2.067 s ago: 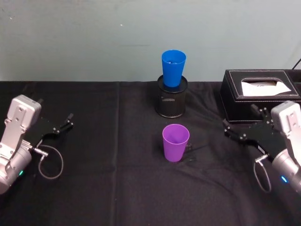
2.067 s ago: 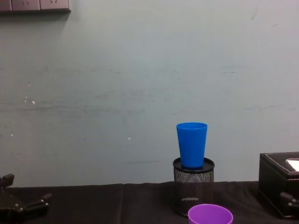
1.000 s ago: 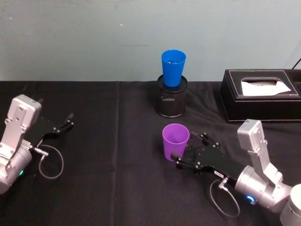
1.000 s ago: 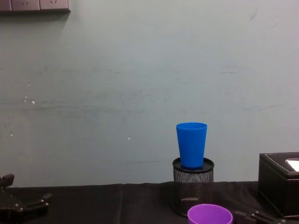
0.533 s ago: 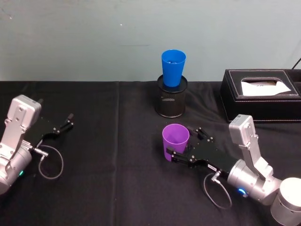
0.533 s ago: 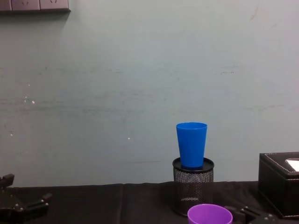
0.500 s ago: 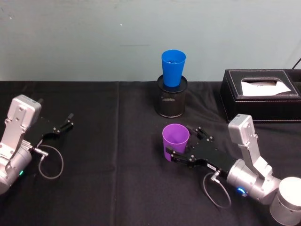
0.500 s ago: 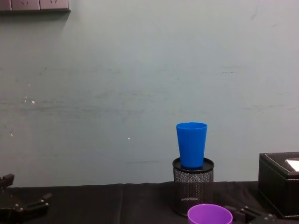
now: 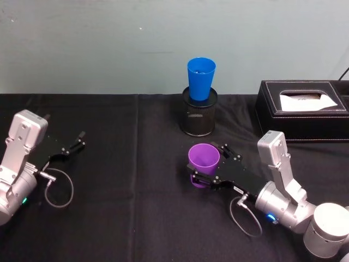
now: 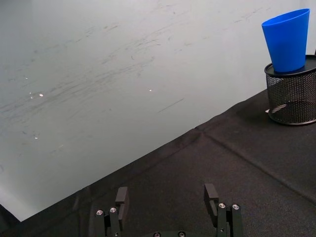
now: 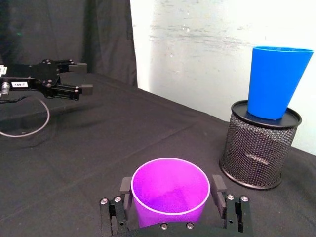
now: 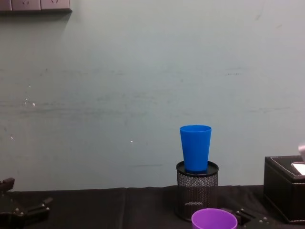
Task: Pick up one cup with a gripper and tap it against the other cup.
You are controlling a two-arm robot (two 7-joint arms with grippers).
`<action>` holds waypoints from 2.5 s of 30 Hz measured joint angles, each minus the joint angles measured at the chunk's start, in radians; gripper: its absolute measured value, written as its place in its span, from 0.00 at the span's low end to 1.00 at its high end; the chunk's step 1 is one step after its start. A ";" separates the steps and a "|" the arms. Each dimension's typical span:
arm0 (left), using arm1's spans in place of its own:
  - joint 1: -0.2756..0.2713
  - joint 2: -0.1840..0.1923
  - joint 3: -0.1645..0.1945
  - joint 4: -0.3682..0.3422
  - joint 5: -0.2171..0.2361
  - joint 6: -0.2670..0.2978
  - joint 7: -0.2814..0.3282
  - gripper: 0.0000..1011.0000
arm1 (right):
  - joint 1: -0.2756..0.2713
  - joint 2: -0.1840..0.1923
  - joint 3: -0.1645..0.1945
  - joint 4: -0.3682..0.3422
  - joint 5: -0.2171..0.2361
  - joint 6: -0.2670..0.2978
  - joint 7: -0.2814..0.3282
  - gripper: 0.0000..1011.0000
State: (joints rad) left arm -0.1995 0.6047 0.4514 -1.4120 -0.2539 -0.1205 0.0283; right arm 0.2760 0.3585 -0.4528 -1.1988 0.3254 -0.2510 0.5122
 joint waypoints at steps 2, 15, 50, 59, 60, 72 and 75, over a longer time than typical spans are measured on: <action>0.000 0.000 0.000 0.000 0.000 0.000 0.000 0.99 | 0.000 -0.004 0.002 0.003 -0.006 -0.005 0.000 0.99; 0.000 0.000 0.000 0.000 0.000 0.000 0.000 0.99 | -0.001 -0.013 0.009 0.010 -0.020 -0.017 -0.001 0.99; 0.000 0.000 0.000 0.000 0.000 0.000 0.000 0.99 | -0.011 0.058 0.065 -0.268 -0.029 0.252 -0.036 0.74; 0.000 0.000 0.000 0.000 0.000 0.000 0.000 0.99 | 0.011 0.074 0.084 -0.331 0.032 0.347 -0.038 0.74; 0.000 0.000 0.000 0.000 0.000 0.000 0.000 0.99 | 0.014 0.076 0.082 -0.337 0.036 0.353 -0.039 0.74; 0.000 0.000 0.000 0.000 0.000 0.000 0.000 0.99 | 0.030 0.087 0.068 -0.357 0.044 0.379 -0.055 0.74; 0.000 0.000 0.000 0.000 0.000 0.000 0.000 0.99 | 0.030 0.087 0.068 -0.357 0.044 0.379 -0.054 0.74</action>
State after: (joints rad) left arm -0.1995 0.6047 0.4514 -1.4120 -0.2539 -0.1206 0.0283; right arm 0.3062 0.4455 -0.3846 -1.5558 0.3691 0.1275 0.4578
